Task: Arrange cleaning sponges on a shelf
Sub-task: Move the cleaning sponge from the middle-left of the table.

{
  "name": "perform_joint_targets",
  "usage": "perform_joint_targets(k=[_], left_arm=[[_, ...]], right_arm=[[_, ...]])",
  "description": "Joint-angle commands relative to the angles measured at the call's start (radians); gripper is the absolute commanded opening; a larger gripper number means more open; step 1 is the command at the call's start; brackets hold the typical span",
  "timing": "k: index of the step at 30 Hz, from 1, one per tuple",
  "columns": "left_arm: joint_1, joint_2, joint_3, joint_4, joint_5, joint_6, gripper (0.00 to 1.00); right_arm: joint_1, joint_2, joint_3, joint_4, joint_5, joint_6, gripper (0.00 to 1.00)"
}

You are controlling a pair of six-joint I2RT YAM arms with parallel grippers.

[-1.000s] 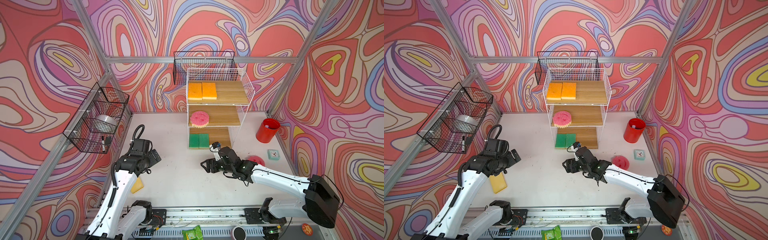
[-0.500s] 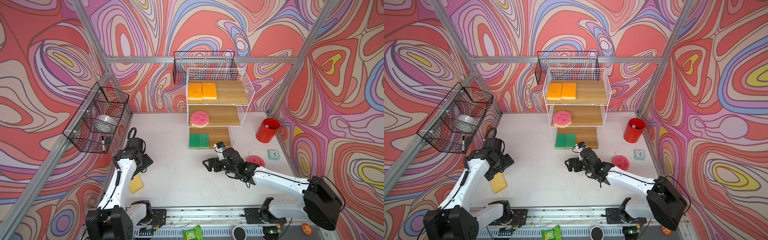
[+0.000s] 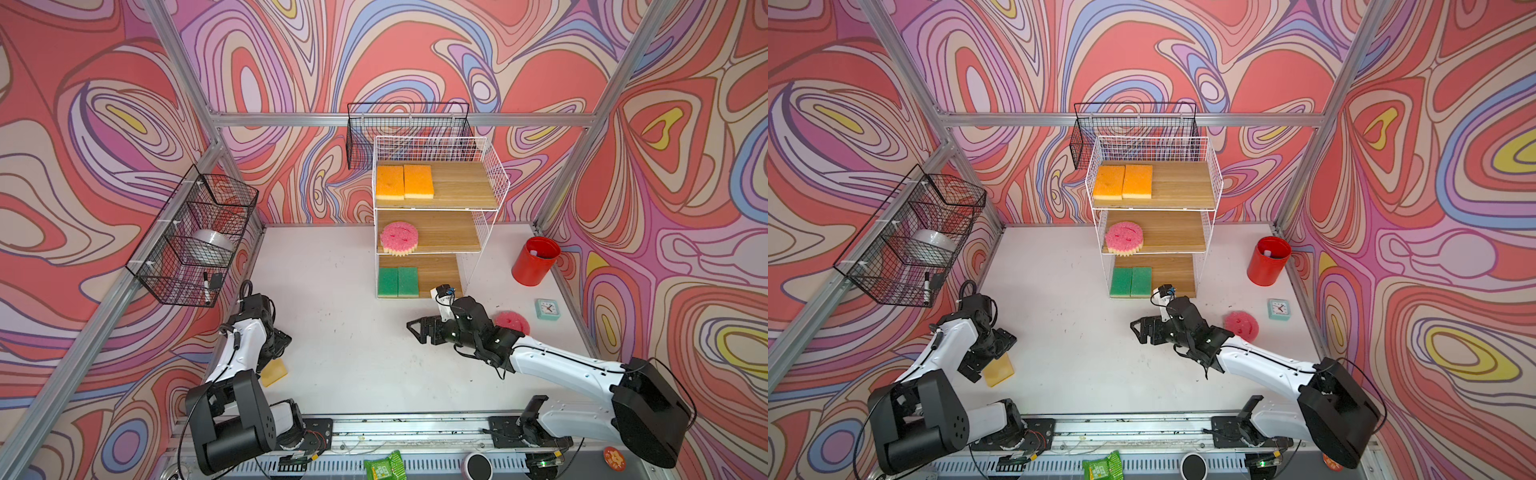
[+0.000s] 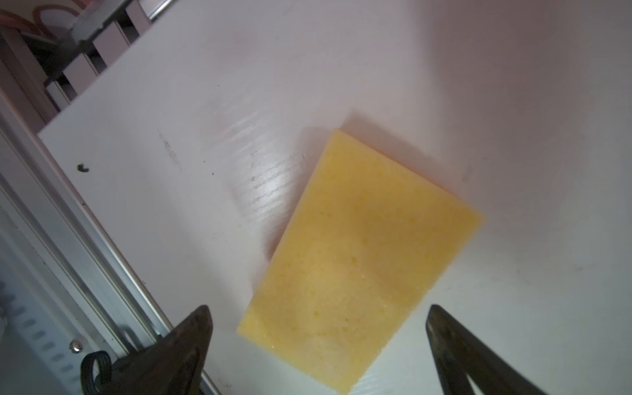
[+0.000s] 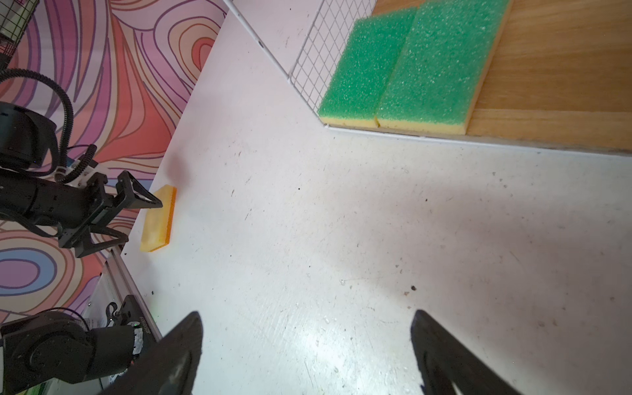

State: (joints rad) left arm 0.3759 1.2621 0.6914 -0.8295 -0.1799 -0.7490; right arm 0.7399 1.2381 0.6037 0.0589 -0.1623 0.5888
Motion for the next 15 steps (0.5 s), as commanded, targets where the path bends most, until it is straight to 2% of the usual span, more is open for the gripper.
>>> perform_joint_targets(k=[1, 9, 15], left_arm=[[0.030, 0.012, -0.006, 0.064, 0.023, -0.017, 0.99], [0.040, 0.066, -0.034, 0.165, 0.067, -0.014, 0.96], [0.038, 0.049, -0.052, 0.224, 0.111, 0.003, 0.89]], right_arm=[[-0.008, 0.007, -0.013, 0.013, -0.008, 0.003, 0.98], [-0.013, 0.027, -0.007, 0.009, -0.002, -0.001, 0.98], [-0.017, 0.028, -0.008, 0.006, 0.010, -0.004, 0.98]])
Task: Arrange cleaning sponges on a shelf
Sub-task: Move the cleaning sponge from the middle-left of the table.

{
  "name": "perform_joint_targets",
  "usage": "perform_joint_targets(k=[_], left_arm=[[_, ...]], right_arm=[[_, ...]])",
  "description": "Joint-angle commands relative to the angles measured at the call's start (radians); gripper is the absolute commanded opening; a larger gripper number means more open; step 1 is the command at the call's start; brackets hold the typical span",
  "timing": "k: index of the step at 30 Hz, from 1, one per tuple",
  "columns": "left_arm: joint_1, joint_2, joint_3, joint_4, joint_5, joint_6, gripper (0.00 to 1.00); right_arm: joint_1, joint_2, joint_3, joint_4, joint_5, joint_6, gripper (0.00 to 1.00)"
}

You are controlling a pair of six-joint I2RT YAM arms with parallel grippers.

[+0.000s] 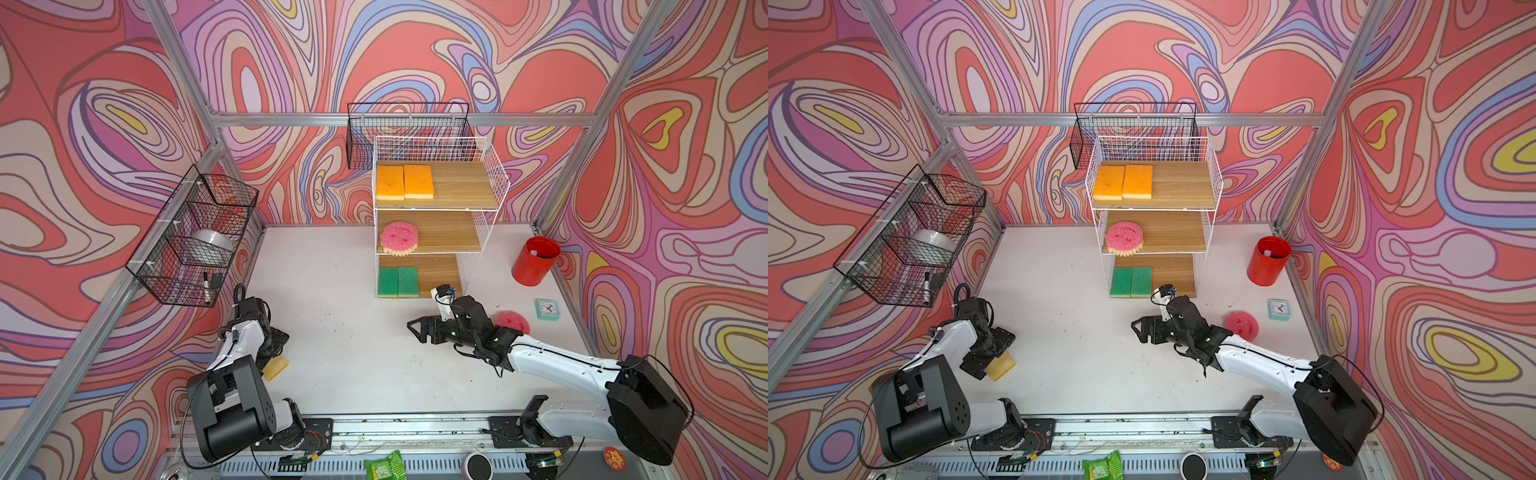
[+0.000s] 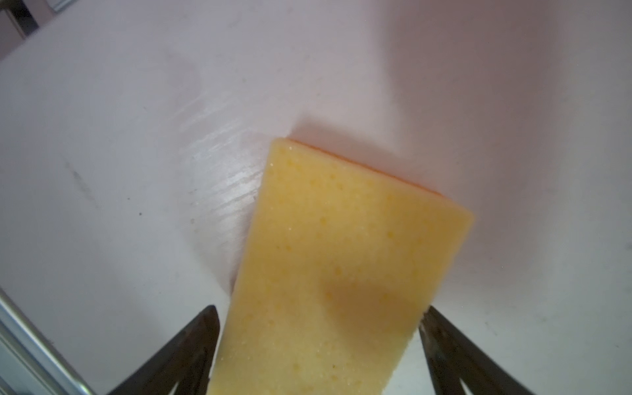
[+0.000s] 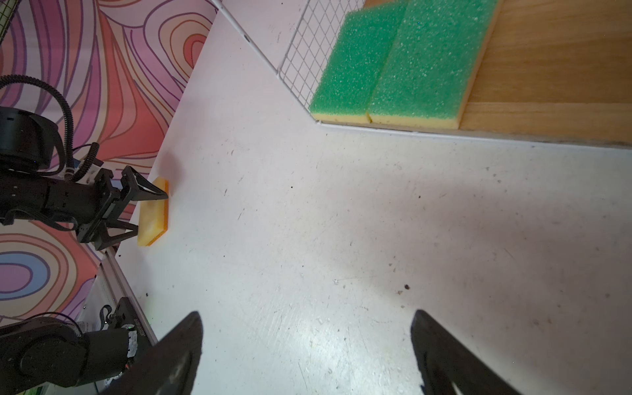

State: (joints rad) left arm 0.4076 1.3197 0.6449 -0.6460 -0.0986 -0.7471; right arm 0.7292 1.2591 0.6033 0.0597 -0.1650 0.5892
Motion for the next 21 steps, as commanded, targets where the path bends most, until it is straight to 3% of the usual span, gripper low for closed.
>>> perform_joint_targets(k=[1, 13, 21], left_arm=[[0.007, -0.018, -0.007, 0.047, 0.042, 0.004, 0.88], [-0.097, -0.051, 0.037, 0.034, 0.045, 0.028, 0.70], [-0.213, -0.006, 0.067, 0.028, 0.048, 0.021, 0.65]], right_arm=[[-0.008, 0.008, -0.008, 0.005, 0.013, -0.005, 0.98], [-0.011, 0.015, -0.005, 0.003, 0.019, -0.008, 0.98], [-0.013, 0.005, -0.006, -0.003, 0.028, -0.011, 0.98]])
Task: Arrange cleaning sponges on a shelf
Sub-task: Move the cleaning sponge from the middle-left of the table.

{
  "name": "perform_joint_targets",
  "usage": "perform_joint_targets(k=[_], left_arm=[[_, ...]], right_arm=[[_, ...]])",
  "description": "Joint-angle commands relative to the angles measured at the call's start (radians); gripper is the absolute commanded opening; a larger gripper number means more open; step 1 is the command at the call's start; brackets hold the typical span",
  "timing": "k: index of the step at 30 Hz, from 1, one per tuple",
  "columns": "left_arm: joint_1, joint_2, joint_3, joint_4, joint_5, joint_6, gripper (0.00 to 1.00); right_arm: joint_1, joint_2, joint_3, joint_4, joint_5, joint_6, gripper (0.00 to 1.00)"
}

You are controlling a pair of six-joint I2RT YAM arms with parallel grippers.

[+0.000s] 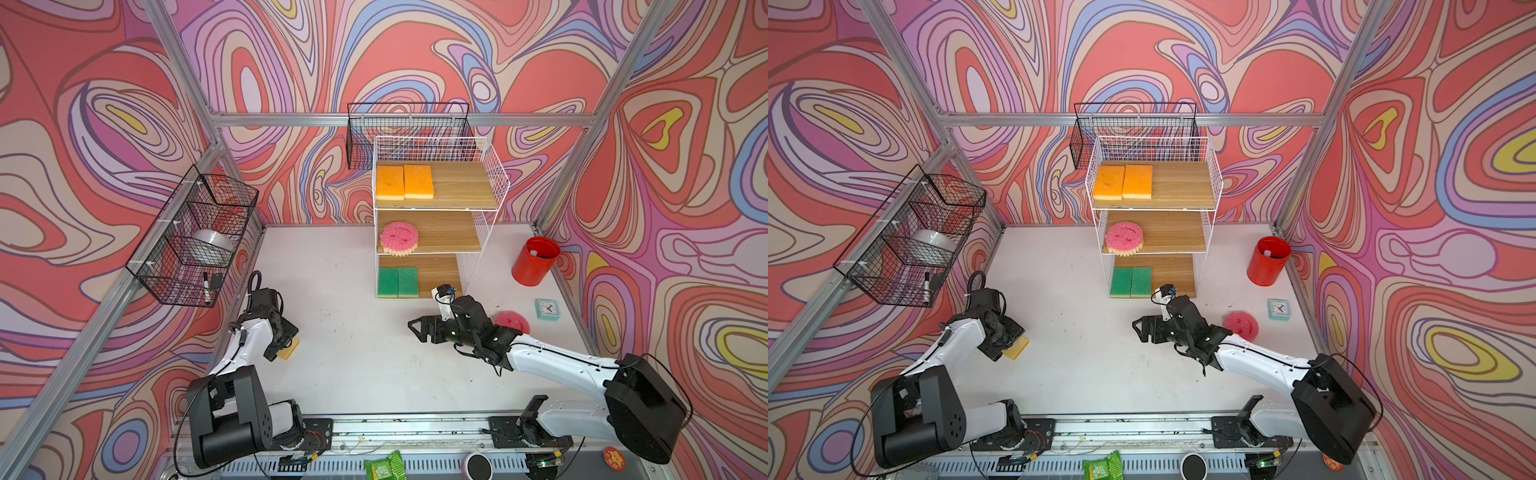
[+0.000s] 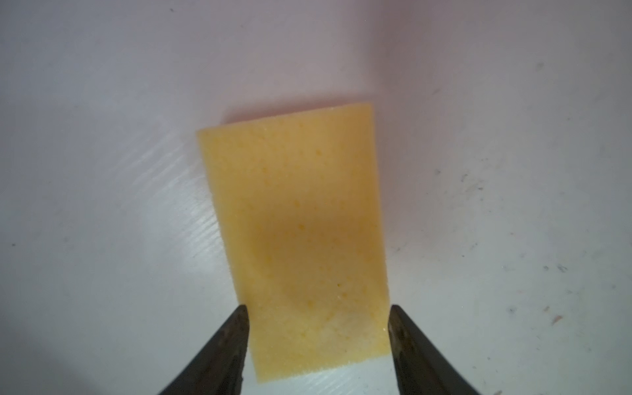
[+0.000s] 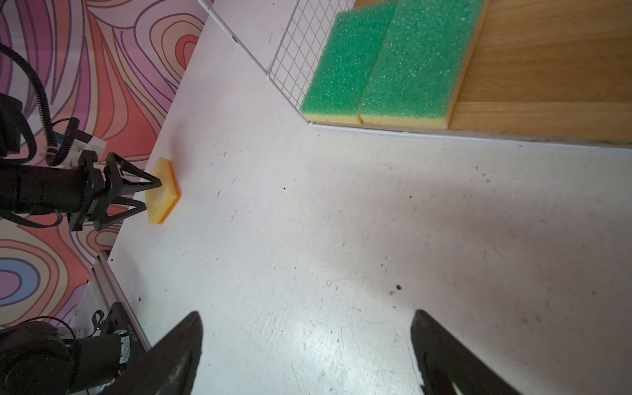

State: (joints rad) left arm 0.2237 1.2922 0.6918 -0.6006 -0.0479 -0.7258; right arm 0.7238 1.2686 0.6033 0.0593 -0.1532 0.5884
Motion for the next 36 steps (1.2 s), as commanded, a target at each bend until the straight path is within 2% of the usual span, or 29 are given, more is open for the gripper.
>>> perform_joint_targets(k=[1, 7, 12, 14, 23, 30, 36], left_arm=[[-0.041, 0.026, 0.020, -0.015, -0.004, -0.005, 0.65], [-0.092, 0.038, 0.039, -0.030, -0.031, -0.015, 0.67], [-0.090, -0.012, 0.061, -0.086, -0.095, -0.008, 0.83], [-0.090, -0.030, 0.075, -0.111, -0.109, -0.001, 0.86], [-0.014, 0.017, 0.110, -0.158, -0.052, 0.049, 0.89], [-0.010, 0.056, 0.074, -0.085, -0.045, 0.064, 0.91], [-0.009, 0.093, 0.068, -0.033, -0.045, 0.079, 0.87]], right_arm=[[-0.008, -0.004, -0.006, -0.003, 0.016, -0.010, 0.98], [-0.008, -0.011, -0.007, -0.004, 0.020, -0.012, 0.98], [-0.008, -0.011, -0.008, -0.006, 0.020, -0.012, 0.98], [-0.008, -0.012, -0.007, -0.006, 0.020, -0.013, 0.98], [-0.009, -0.015, -0.010, -0.008, 0.025, -0.015, 0.98], [-0.009, -0.018, -0.010, -0.008, 0.025, -0.015, 0.98], [-0.010, -0.013, -0.010, -0.010, 0.028, -0.019, 0.98]])
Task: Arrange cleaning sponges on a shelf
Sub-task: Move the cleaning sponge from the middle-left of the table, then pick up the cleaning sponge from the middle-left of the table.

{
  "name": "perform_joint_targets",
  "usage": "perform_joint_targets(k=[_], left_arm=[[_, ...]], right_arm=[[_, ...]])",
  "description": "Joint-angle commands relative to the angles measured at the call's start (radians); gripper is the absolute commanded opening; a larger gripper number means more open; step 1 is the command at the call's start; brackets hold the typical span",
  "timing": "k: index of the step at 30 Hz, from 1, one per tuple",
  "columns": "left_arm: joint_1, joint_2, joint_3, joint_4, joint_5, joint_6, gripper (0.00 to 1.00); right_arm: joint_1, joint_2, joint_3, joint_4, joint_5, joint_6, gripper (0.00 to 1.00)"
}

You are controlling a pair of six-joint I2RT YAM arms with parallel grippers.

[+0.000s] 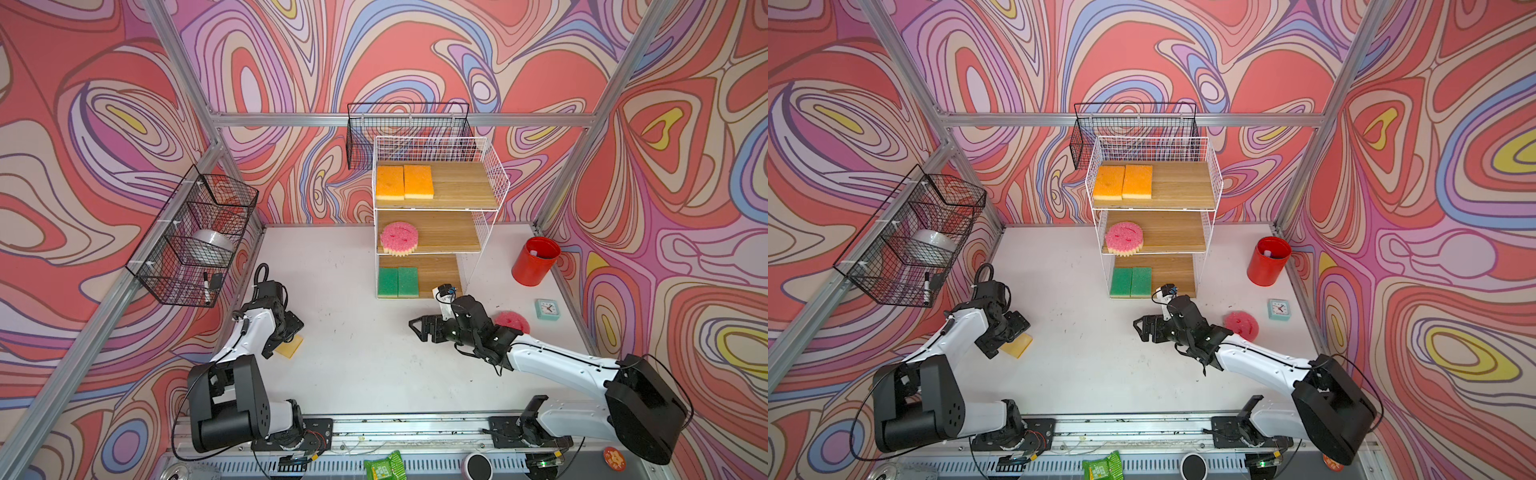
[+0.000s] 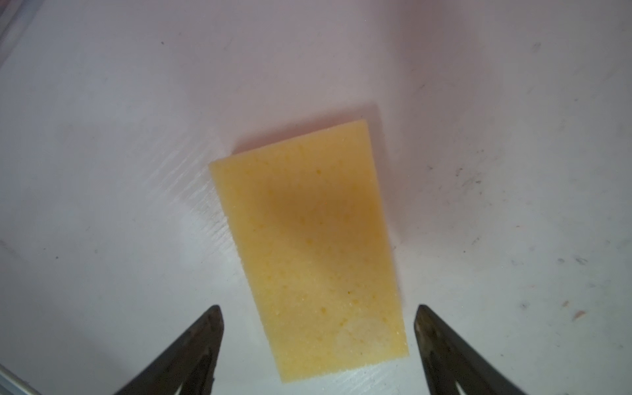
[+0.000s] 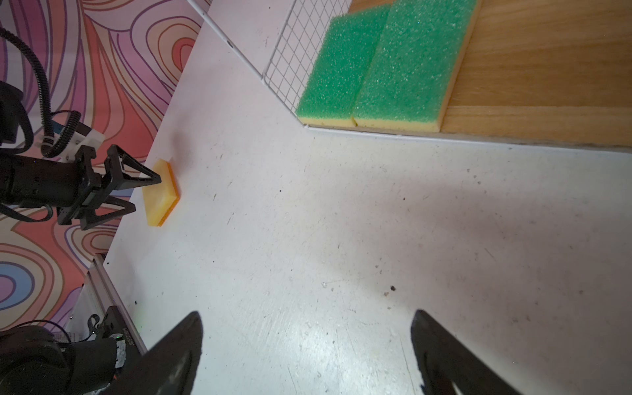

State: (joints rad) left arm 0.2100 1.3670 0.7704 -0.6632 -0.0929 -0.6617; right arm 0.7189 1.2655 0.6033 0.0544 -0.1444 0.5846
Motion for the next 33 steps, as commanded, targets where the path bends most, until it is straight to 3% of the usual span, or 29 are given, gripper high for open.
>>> perform_joint_targets(k=[1, 22, 26, 33], left_arm=[[0.005, 0.023, -0.013, 0.037, -0.003, 0.019, 0.86], [0.005, 0.136, -0.003, 0.106, 0.028, 0.060, 0.65], [0.004, 0.131, -0.003, 0.110, 0.041, 0.059, 0.57], [-0.024, 0.063, 0.018, 0.078, 0.076, 0.067, 0.55]], right_arm=[[-0.007, -0.011, -0.010, -0.006, 0.021, -0.016, 0.98], [-0.012, -0.008, -0.009, -0.012, 0.039, -0.022, 0.98], [-0.012, -0.010, -0.010, -0.014, 0.043, -0.024, 0.98], [-0.013, -0.009, -0.006, -0.013, 0.042, -0.024, 0.98]])
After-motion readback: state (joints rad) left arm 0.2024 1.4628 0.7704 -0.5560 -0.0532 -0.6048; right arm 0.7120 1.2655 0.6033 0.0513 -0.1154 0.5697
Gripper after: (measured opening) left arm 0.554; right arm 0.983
